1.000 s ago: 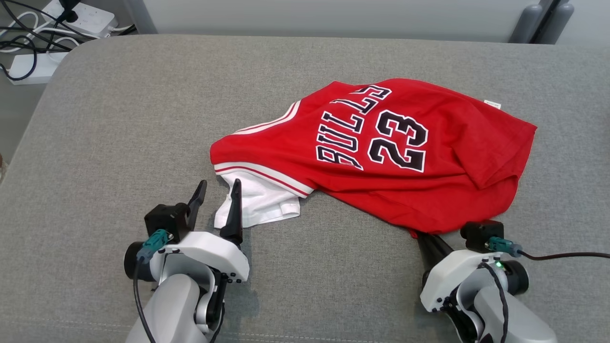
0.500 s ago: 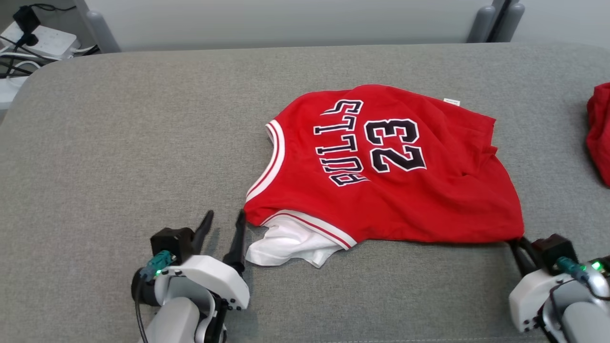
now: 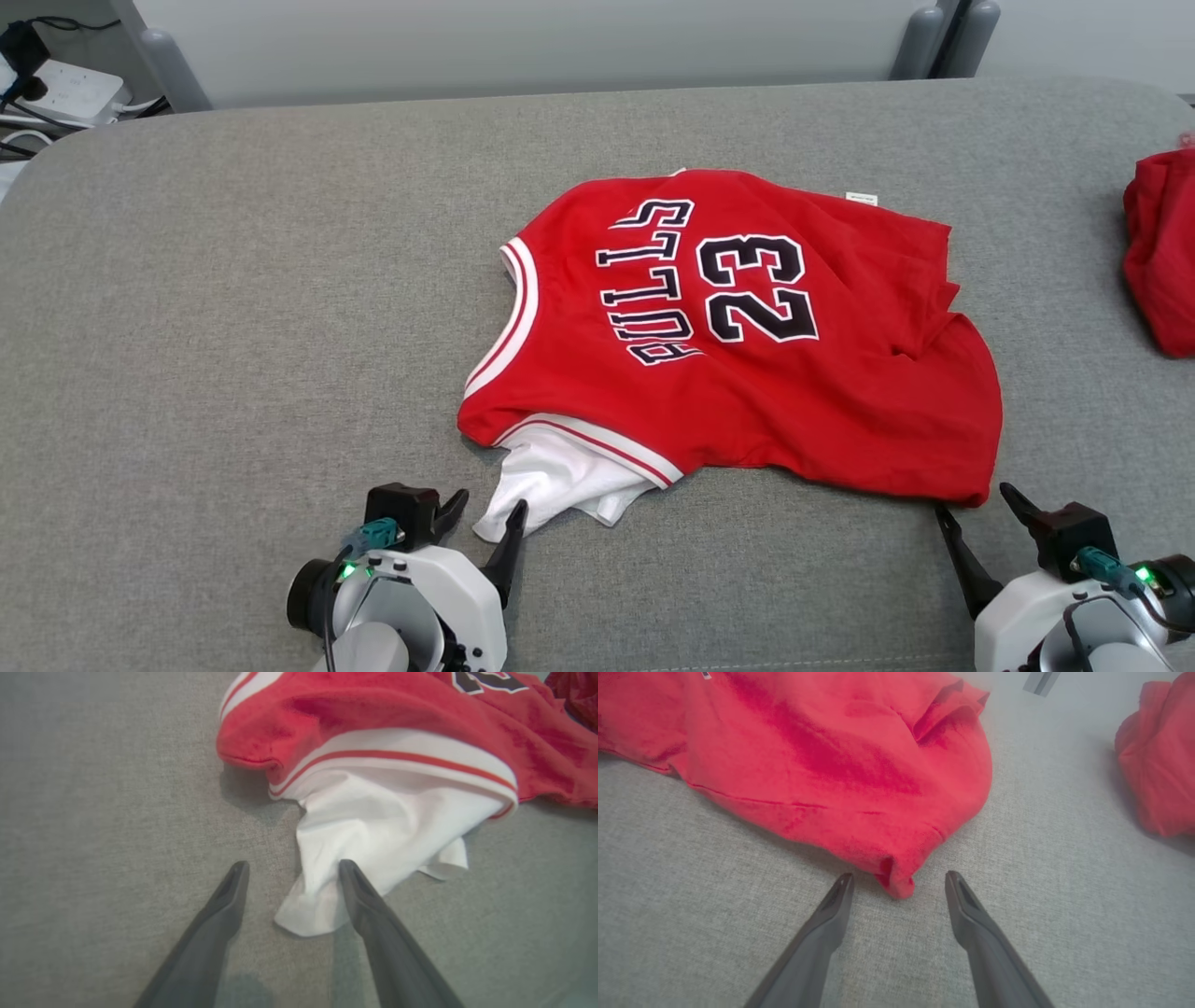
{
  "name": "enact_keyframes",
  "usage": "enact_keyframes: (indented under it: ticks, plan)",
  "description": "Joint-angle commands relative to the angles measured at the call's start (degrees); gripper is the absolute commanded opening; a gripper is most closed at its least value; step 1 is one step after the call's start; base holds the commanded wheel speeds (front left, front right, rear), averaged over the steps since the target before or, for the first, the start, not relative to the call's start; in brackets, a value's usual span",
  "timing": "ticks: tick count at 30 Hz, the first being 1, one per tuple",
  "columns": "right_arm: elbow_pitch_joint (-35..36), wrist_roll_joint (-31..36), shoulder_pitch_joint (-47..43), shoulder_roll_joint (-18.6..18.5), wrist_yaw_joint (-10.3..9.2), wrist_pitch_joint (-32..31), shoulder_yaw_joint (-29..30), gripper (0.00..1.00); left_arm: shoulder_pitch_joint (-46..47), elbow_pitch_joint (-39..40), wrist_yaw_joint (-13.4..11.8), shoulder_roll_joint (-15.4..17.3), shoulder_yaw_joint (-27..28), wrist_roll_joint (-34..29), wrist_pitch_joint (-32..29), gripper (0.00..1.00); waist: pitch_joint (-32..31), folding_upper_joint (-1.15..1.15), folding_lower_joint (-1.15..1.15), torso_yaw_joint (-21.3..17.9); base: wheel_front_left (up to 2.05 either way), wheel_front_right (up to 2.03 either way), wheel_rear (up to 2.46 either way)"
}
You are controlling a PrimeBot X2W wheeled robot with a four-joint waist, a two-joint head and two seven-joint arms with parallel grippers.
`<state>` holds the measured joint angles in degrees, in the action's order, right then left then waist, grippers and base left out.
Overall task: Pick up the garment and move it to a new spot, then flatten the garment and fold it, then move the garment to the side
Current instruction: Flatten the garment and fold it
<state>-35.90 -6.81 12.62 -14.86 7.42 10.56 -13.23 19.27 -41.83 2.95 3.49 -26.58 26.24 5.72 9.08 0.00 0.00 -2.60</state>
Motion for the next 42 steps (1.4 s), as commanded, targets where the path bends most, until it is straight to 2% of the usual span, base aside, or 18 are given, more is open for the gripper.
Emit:
enact_keyframes:
  ticks: [1, 4, 5, 6, 7, 8, 10, 13, 21, 24, 31, 42]
  plan:
    - [2.06, -0.55, -1.07, -0.58, 0.07, -0.09, -0.24, 1.0, 0.05, 1.11, -0.62, 1.0, 1.69, -0.01, -0.26, 1.0, -0.05, 0.0, 0.0, -0.17, 0.0, 0.0, 0.0]
    - [3.62, -0.78, -2.02, -0.1, 0.07, -0.45, 0.65, 1.0, -0.42, 1.16, -0.63, 0.92, 1.68, 0.66, -0.86, 1.0, -0.26, 0.0, 0.0, -0.55, 0.0, 0.0, 0.0]
    - [4.09, -1.02, -2.35, 0.1, 0.07, -0.57, 0.95, 1.0, -0.53, 1.1, -0.62, 0.87, 1.56, 0.8, -1.13, 0.77, -0.35, 0.0, 0.0, -0.69, 0.0, 0.0, 0.0]
    - [4.54, -1.07, -2.66, 0.19, 0.07, -0.68, 1.16, 1.0, -0.66, 1.16, -0.6, 0.79, 1.5, 1.06, -1.32, 0.47, -0.46, 0.0, 0.0, -0.82, 0.0, 0.0, 0.0]
    - [4.96, -1.07, -2.99, 0.25, 0.07, -0.77, 1.41, 1.0, -0.76, 1.31, -0.61, 0.7, 1.37, 1.22, -1.46, 0.3, -0.58, 0.0, 0.0, -0.94, 0.0, 0.0, 0.0]
    - [5.34, -1.08, -3.34, 0.33, 0.07, -0.9, 1.63, 1.0, -0.9, 1.4, -0.47, 0.64, 1.15, 1.4, -1.83, 0.0, -0.7, 0.0, 0.0, -1.05, 0.0, 0.0, 0.0]
    - [6.4, -1.36, -4.36, 0.59, 0.07, -1.15, 2.5, 1.0, -1.67, 2.02, 0.02, 0.45, 0.64, 2.24, -2.96, 0.0, -1.08, 0.0, 0.0, -1.29, 0.0, 0.0, 0.0]
    - [7.26, -1.49, -5.37, 0.53, 0.07, -1.5, 3.36, 1.0, -2.47, 4.24, -0.28, 0.49, 1.49, 3.13, -1.36, 0.0, -1.41, 0.0, 0.0, -1.29, 0.0, 0.0, 0.0]
    - [9.12, -2.88, -8.81, 1.0, 0.07, -2.51, 5.03, 1.0, -5.32, 12.87, -6.55, 6.18, 8.54, 3.83, 5.34, 0.0, -2.7, 0.0, 0.0, -0.19, 0.0, 0.0, 0.0]
    - [9.6, -3.64, -9.82, 1.3, 0.07, -2.71, 4.95, 1.0, -6.86, 15.15, -7.53, 7.85, 10.18, 4.65, 5.09, 0.0, -3.26, 0.0, 0.0, 0.13, 0.0, 0.0, 0.0]
    - [10.26, -8.53, -9.53, 2.93, 0.07, -1.42, 3.49, 1.0, -9.04, 18.59, -8.5, 8.87, 10.61, 5.69, 2.65, 0.0, -3.76, 0.0, 0.0, 0.53, 0.0, 0.0, 0.0]
    - [1.68, -15.44, -0.9, 2.24, 0.07, 1.31, -2.78, 1.0, -8.9, 21.59, -10.1, 9.13, 9.86, 5.23, 1.28, 0.0, -2.35, 0.0, 0.0, 1.74, 0.0, 0.0, 0.0]
